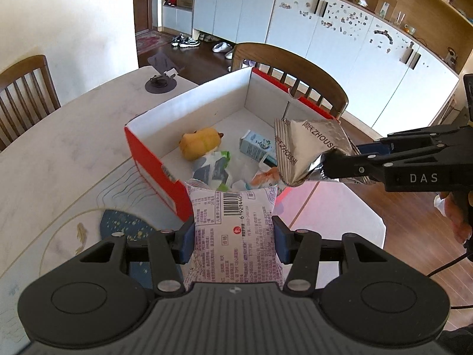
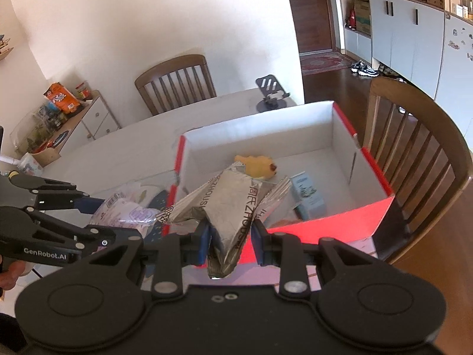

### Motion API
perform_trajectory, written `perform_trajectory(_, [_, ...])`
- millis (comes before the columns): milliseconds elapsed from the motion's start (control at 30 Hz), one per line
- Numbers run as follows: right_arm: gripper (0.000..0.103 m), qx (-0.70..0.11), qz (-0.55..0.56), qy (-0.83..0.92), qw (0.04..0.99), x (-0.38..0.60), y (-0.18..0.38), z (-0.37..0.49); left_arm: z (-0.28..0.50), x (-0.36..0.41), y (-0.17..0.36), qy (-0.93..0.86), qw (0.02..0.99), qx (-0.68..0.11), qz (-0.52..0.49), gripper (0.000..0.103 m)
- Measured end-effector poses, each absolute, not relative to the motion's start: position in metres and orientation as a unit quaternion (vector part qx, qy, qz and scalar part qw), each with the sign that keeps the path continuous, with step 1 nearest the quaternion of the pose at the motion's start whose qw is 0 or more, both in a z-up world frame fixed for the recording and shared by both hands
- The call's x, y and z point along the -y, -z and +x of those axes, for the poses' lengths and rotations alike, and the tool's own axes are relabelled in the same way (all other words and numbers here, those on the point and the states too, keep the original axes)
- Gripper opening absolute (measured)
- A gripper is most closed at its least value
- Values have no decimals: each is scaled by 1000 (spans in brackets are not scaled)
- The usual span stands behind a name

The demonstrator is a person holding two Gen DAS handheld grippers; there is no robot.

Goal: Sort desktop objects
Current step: 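Lift and carry the bread bag and foil chip bag with both tools over the box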

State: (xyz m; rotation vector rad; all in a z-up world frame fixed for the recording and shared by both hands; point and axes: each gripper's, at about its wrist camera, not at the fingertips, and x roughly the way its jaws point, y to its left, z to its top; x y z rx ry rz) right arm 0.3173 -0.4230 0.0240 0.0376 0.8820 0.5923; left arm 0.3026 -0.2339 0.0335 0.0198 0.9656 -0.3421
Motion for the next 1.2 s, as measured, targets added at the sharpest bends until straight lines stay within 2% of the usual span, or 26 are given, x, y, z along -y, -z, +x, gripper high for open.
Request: perform_trajectory(1200, [28, -450, 14, -250, 857, 448, 15, 446, 422, 305, 7, 168, 847, -504, 21, 51])
